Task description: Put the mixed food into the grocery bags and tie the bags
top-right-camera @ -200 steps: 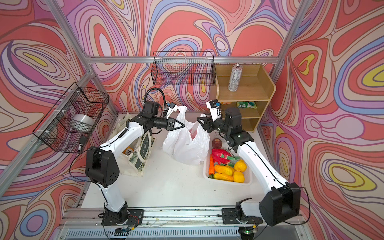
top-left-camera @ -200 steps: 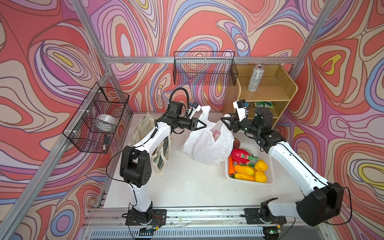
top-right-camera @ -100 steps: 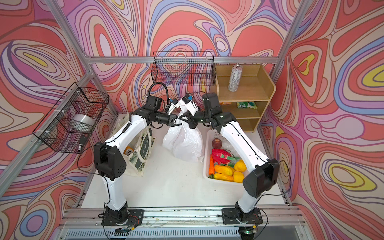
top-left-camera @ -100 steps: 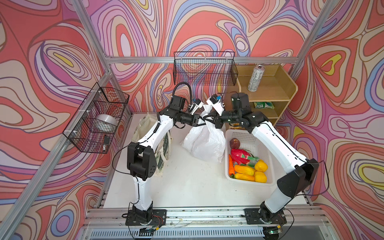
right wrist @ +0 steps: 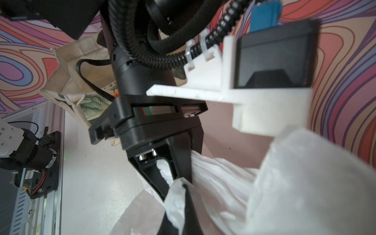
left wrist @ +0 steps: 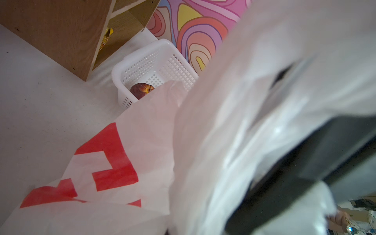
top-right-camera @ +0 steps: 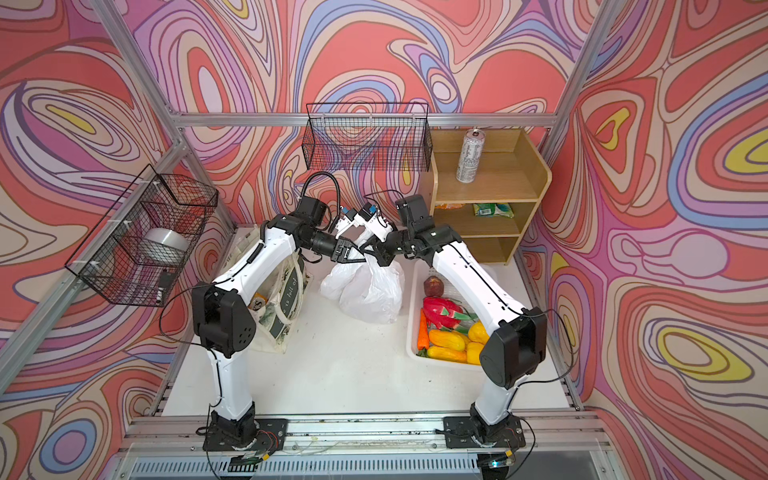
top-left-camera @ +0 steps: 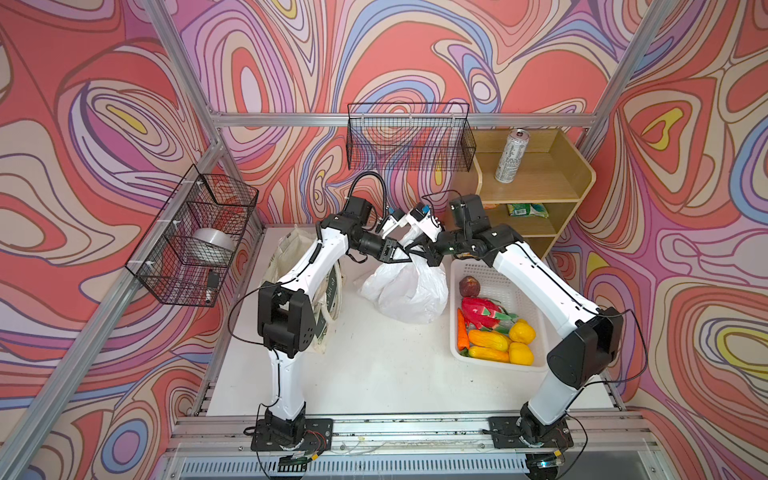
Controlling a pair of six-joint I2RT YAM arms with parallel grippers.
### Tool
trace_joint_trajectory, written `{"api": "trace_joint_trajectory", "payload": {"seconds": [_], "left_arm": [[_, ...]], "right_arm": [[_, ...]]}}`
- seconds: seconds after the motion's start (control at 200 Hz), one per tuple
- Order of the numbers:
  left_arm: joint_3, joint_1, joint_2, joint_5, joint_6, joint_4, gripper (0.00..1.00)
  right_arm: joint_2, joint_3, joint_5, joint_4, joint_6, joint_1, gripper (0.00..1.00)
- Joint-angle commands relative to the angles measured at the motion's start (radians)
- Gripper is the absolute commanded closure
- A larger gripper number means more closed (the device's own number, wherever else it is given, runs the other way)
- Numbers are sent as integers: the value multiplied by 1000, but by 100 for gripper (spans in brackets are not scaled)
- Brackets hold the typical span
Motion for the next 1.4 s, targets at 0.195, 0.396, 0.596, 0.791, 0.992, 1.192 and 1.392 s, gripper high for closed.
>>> {"api": "trace_joint_trajectory", "payload": {"seconds": [0.195, 0.396, 0.596, 0.791, 0.992, 1.192, 1.392], "left_arm": [[101, 1, 3, 76, 256, -280, 76], [90, 2, -10, 84, 239, -262, 69], [-3, -14, -51, 57, 114, -62, 67], [-59, -25, -72, 59, 22, 80, 67], [-94, -25, -97, 72, 5, 118, 67], [-144, -25, -130, 72, 2, 144, 65], [-232, -24, -167, 55, -164, 402, 69]], "right_arm": [[-33, -49, 29, 73, 7, -1, 100], [-39, -67, 20, 122, 33, 0, 100], [-59, -90, -90, 209, 120, -1, 100], [-76, -138, -143, 293, 189, 0, 100], [-72, -193, -97, 318, 193, 0, 100], [-79, -234, -60, 351, 203, -3, 100], [-80, -232, -103, 366, 230, -3, 100]]}}
